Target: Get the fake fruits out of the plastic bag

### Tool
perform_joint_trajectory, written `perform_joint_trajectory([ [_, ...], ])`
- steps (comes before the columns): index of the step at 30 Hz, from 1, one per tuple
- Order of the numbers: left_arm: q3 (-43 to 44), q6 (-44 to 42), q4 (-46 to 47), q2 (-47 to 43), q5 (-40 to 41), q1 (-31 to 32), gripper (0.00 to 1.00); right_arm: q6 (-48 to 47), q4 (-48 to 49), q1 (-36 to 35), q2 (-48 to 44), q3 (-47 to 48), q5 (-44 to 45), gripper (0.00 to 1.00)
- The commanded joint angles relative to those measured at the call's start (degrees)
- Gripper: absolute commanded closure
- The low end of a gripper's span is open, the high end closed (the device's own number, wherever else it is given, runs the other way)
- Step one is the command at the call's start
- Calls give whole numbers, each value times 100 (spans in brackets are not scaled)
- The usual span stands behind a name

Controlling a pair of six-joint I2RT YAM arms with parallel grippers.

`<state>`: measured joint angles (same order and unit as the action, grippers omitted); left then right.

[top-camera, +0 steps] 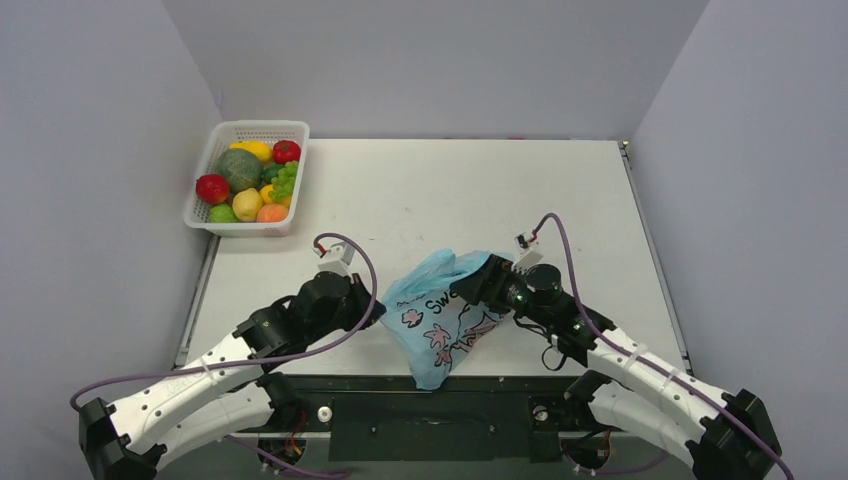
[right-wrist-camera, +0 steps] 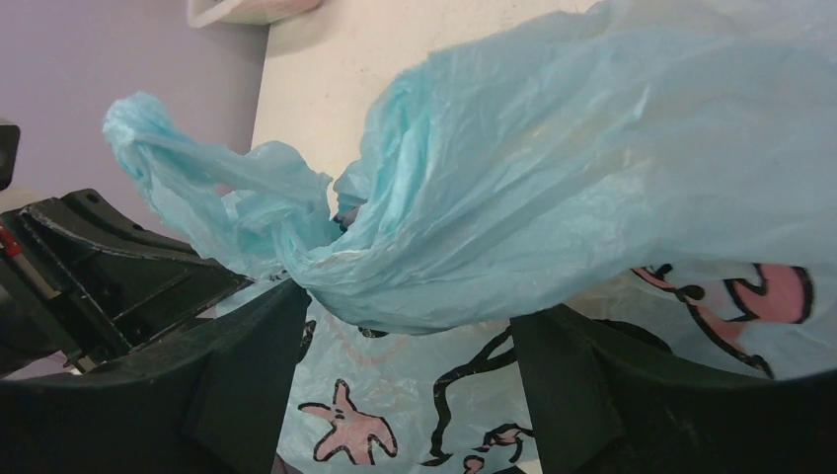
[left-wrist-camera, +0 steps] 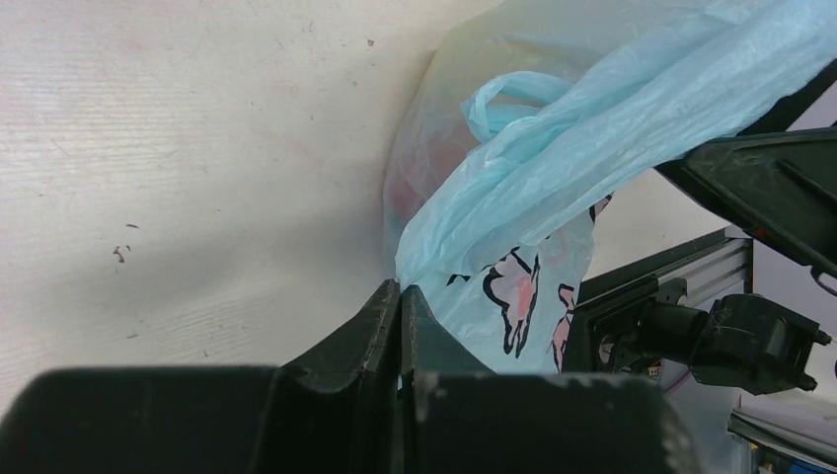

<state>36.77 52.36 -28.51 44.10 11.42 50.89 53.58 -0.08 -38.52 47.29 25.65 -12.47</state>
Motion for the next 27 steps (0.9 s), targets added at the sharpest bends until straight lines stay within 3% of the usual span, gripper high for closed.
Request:
perform_joint_trajectory([
  [1, 25, 37, 446, 57, -244, -21, 100, 527, 899, -285, 460, 251, 292, 30],
  [10, 85, -15, 486, 266, -330, -24, 100, 932, 1141, -630, 1182, 537, 585, 40],
  [16, 175, -99, 385, 405, -323, -26, 100, 747, 986, -617, 1161, 720, 724, 35],
  [21, 291, -158, 326, 529, -339, -22, 100, 744, 890, -450, 1093, 759, 927, 38],
  [22, 302, -187, 304, 529, -336, -21, 100, 738, 916, -385, 1100, 769, 924, 43],
  [24, 357, -210, 207, 532, -263, -26, 100, 706, 952, -268, 1142, 816, 833, 68],
  [25, 370, -214, 158, 524, -153, -27, 100, 702, 1000, -157, 1147, 822, 695, 91],
  [27, 448, -209, -60, 496, 108, -27, 100, 758, 1147, 83, 1144, 823, 391, 100],
])
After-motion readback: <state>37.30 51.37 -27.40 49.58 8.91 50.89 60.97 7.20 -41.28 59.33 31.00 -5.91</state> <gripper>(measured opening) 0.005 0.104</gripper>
